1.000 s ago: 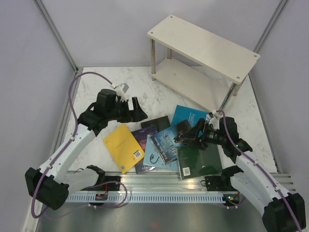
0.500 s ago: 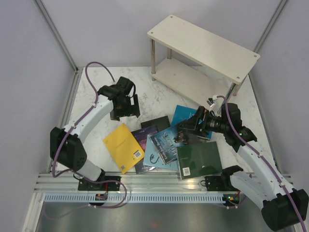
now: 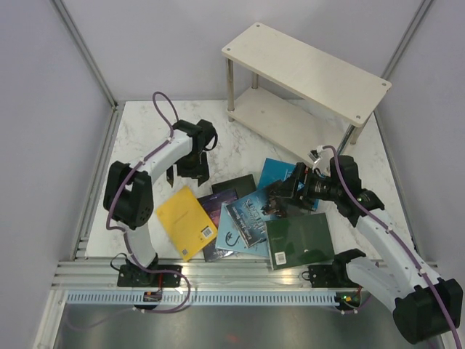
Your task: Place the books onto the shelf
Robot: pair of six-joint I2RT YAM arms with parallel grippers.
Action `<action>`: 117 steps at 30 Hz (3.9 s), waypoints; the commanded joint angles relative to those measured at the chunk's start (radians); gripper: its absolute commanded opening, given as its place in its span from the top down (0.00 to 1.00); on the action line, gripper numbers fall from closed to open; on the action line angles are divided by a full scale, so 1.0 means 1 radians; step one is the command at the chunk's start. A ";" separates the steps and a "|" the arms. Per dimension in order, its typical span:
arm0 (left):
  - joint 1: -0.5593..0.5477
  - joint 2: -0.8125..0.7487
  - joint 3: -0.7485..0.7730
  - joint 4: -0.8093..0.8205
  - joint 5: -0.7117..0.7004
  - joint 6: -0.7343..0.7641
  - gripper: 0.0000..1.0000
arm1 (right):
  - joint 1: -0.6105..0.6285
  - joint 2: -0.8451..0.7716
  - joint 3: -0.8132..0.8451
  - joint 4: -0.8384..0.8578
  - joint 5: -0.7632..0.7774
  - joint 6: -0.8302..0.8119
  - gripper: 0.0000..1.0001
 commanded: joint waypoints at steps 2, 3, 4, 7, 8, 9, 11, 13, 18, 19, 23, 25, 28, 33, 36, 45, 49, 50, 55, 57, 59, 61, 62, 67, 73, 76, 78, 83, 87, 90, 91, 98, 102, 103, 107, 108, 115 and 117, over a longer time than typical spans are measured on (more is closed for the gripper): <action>-0.016 0.049 0.013 -0.050 -0.069 -0.085 0.04 | 0.020 0.013 0.031 -0.008 0.014 -0.036 0.02; -0.020 0.058 0.011 -0.045 -0.076 -0.088 0.04 | 0.025 0.014 0.039 -0.011 0.016 -0.040 0.02; -0.026 0.075 0.010 -0.045 -0.079 -0.094 0.04 | 0.034 0.016 0.044 -0.013 0.017 -0.048 0.02; -0.033 0.104 0.010 -0.039 -0.081 -0.102 0.04 | 0.048 0.019 0.054 -0.019 0.027 -0.063 0.02; -0.033 0.122 0.011 -0.038 -0.081 -0.103 0.04 | 0.052 0.019 0.056 -0.020 0.033 -0.068 0.02; -0.033 0.133 0.011 -0.038 -0.089 -0.105 0.04 | 0.055 0.020 0.062 -0.023 0.037 -0.073 0.02; -0.033 0.150 0.005 -0.039 -0.096 -0.106 0.04 | 0.068 0.023 0.068 -0.028 0.042 -0.089 0.02; -0.033 0.151 -0.004 -0.041 -0.105 -0.108 0.05 | 0.081 0.030 0.077 -0.037 0.053 -0.099 0.02; -0.033 0.147 -0.061 -0.041 -0.115 -0.119 0.09 | 0.098 0.034 0.090 -0.051 0.065 -0.120 0.02; -0.033 0.147 -0.073 -0.039 -0.115 -0.123 0.16 | 0.104 0.036 0.093 -0.054 0.071 -0.126 0.02; -0.035 0.135 -0.093 -0.038 -0.107 -0.132 0.26 | 0.121 0.053 0.111 -0.068 0.086 -0.148 0.02; -0.036 0.127 -0.110 -0.036 -0.110 -0.137 0.36 | 0.127 0.060 0.119 -0.072 0.094 -0.159 0.02; -0.041 0.128 -0.136 -0.022 -0.107 -0.139 0.65 | 0.135 0.066 0.126 -0.079 0.102 -0.168 0.02; -0.056 0.099 -0.131 -0.031 -0.101 -0.129 0.98 | 0.140 0.072 0.137 -0.091 0.113 -0.179 0.02; -0.066 0.041 -0.107 -0.056 -0.096 -0.125 0.98 | 0.140 0.079 0.143 -0.100 0.113 -0.183 0.02; -0.067 -0.186 0.094 -0.137 -0.017 -0.062 0.98 | 0.140 0.169 0.246 -0.115 0.042 -0.160 0.02; -0.066 -0.290 0.211 -0.078 0.072 -0.022 0.98 | 0.140 0.195 0.317 -0.115 0.033 -0.140 0.02; -0.066 -0.306 0.221 -0.061 0.110 -0.016 0.98 | 0.140 0.207 0.330 -0.112 0.031 -0.136 0.02; -0.049 -0.440 0.257 0.076 0.229 0.007 0.98 | 0.140 0.229 0.396 -0.091 0.027 -0.076 0.02; -0.014 -0.473 0.257 0.140 0.325 0.018 0.98 | 0.140 0.230 0.398 -0.059 0.024 -0.054 0.02; 0.020 -0.514 0.255 0.182 0.426 0.019 0.98 | 0.140 0.237 0.400 -0.028 0.022 -0.030 0.02; 0.069 -0.542 0.254 0.244 0.563 0.018 0.98 | 0.140 0.244 0.409 -0.004 0.010 -0.010 0.02; 0.083 -0.563 0.252 0.269 0.661 0.018 0.98 | 0.140 0.253 0.416 0.025 0.001 0.010 0.02; 0.161 -0.623 0.197 0.425 0.922 0.009 0.98 | 0.140 0.281 0.465 0.047 -0.012 0.022 0.02; 0.240 -0.694 0.100 0.649 1.169 -0.126 0.98 | 0.140 0.263 0.438 0.069 -0.021 0.050 0.02; 0.266 -0.724 0.002 0.786 1.261 -0.241 0.98 | 0.140 0.252 0.404 0.139 -0.059 0.111 0.02; 0.278 -0.747 -0.095 0.931 1.313 -0.346 0.98 | 0.140 0.253 0.384 0.205 -0.108 0.146 0.02; 0.284 -0.806 -0.246 1.194 1.369 -0.534 0.98 | 0.140 0.232 0.267 0.563 -0.220 0.406 0.02; 0.284 -0.806 -0.286 1.262 1.384 -0.585 0.98 | 0.140 0.234 0.151 0.959 -0.294 0.707 0.05; 0.284 -0.786 -0.289 1.306 1.402 -0.596 0.98 | 0.140 0.243 0.102 1.168 -0.323 0.838 0.27; 0.284 -0.783 -0.289 1.306 1.409 -0.594 0.98 | 0.140 0.240 0.097 1.188 -0.328 0.843 0.50; 0.286 -0.724 -0.239 1.127 1.429 -0.456 0.98 | 0.140 0.211 0.149 1.092 -0.357 0.783 1.00; 0.283 -0.692 -0.256 1.102 1.433 -0.439 0.86 | 0.140 0.212 0.229 1.042 -0.369 0.753 1.00; 0.284 -0.688 -0.256 1.096 1.429 -0.432 0.77 | 0.140 0.211 0.254 0.921 -0.369 0.716 1.00; 0.286 -0.674 -0.210 1.082 1.403 -0.386 0.29 | 0.120 0.226 0.497 0.347 -0.256 0.293 1.00; 0.286 -0.672 -0.199 1.072 1.404 -0.378 0.19 | 0.097 0.237 0.516 0.299 -0.210 0.294 1.00; 0.324 -0.648 -0.127 1.007 1.361 -0.355 0.00 | -0.059 0.279 0.687 0.224 -0.102 0.378 1.00; 0.352 -0.648 -0.096 0.967 1.340 -0.321 0.00 | -0.142 0.293 0.731 0.181 -0.101 0.363 1.00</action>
